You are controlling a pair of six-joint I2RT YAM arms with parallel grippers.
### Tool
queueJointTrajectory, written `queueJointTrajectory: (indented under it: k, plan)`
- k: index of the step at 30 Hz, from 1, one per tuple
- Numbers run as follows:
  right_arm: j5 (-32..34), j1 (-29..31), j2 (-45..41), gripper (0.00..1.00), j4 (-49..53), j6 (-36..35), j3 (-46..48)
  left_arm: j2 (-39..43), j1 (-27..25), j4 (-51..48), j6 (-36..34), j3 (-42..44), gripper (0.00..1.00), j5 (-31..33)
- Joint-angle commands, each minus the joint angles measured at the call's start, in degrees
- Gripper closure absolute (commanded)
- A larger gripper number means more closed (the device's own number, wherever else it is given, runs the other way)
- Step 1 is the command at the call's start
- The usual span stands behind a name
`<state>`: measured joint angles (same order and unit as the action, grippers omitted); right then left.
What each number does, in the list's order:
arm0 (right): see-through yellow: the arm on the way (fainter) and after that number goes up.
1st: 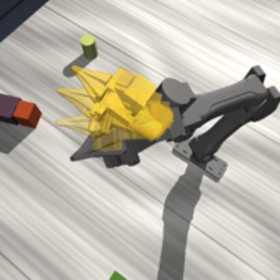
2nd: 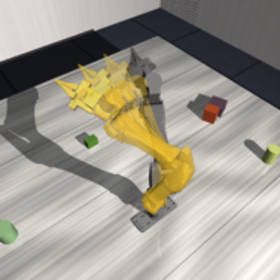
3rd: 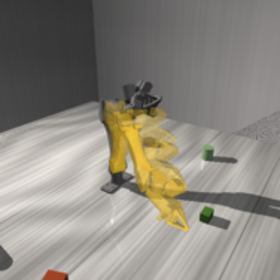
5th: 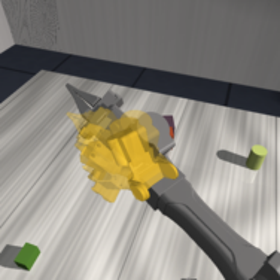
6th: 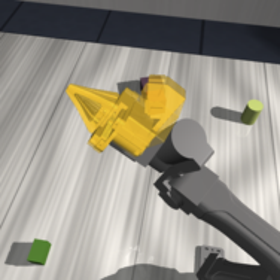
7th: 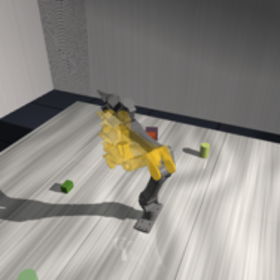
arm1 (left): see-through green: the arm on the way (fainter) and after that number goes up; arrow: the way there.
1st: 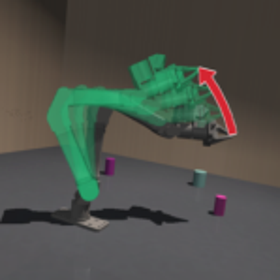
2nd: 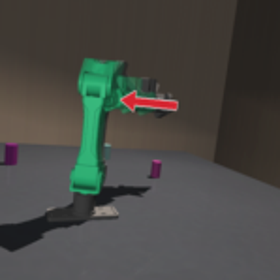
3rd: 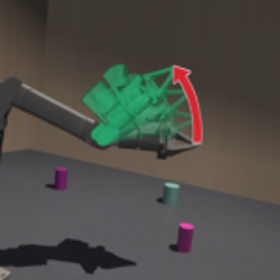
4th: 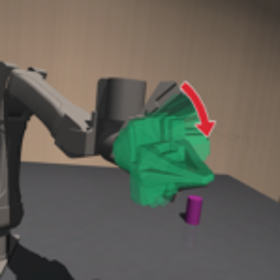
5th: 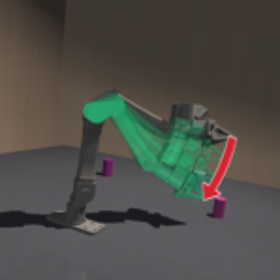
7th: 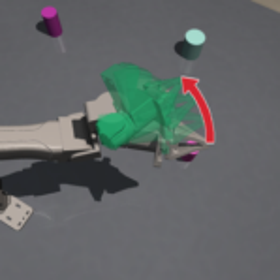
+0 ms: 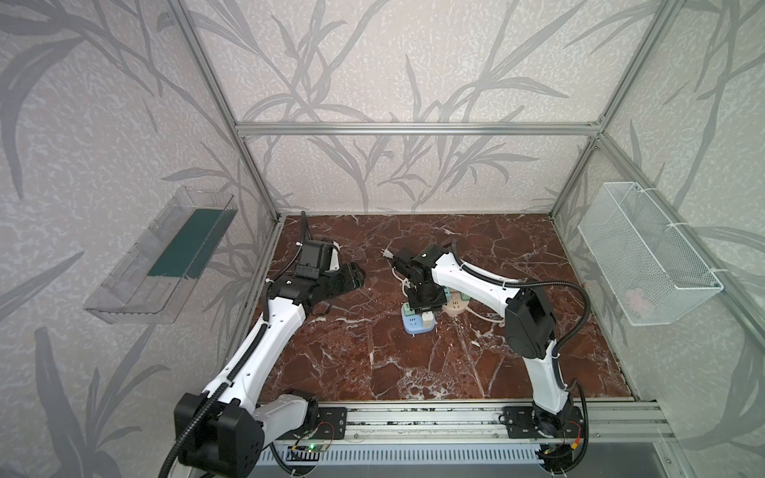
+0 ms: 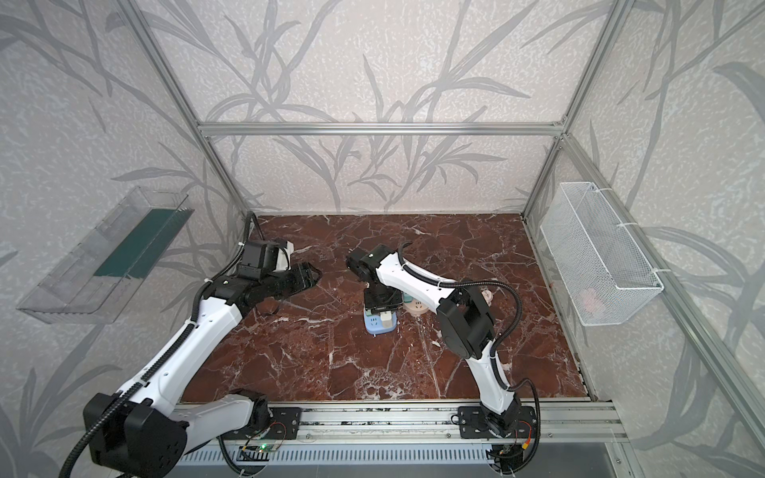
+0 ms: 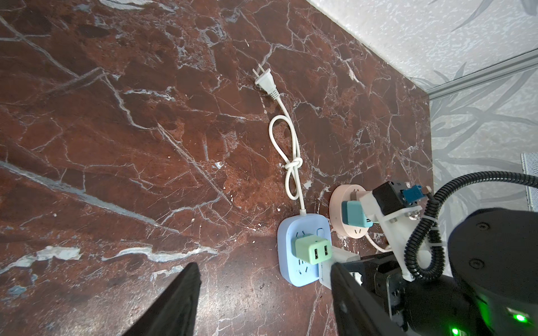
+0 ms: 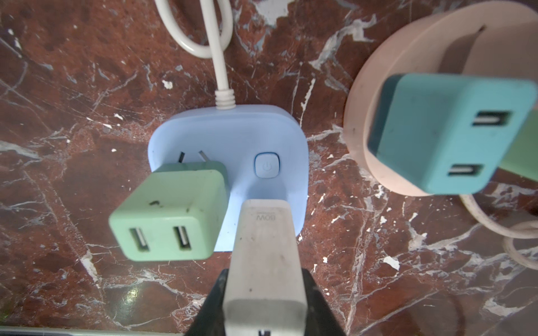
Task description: Insert the plug
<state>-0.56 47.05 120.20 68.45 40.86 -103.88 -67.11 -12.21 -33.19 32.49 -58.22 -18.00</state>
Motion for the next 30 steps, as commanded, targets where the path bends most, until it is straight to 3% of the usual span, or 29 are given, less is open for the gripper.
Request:
queueJointTrajectory:
  k: [1,21,30]
  plan:
    - [-2.7,-1.2,2.4,1.00,-5.2,1.9,5.4,-0.5,0.3,1.1,-1.1,0.7,0.31,-1.2]
    - [-3.6,-1.3,12.3,1.00,-2.7,0.9,3.5,-2.7,0.4,1.2,-1.1,0.6,0.31,-1.7]
    - [-3.2,-0.1,13.7,1.00,-7.1,9.2,4.4,-3.3,0.6,1.5,-0.6,0.8,0.31,-1.9]
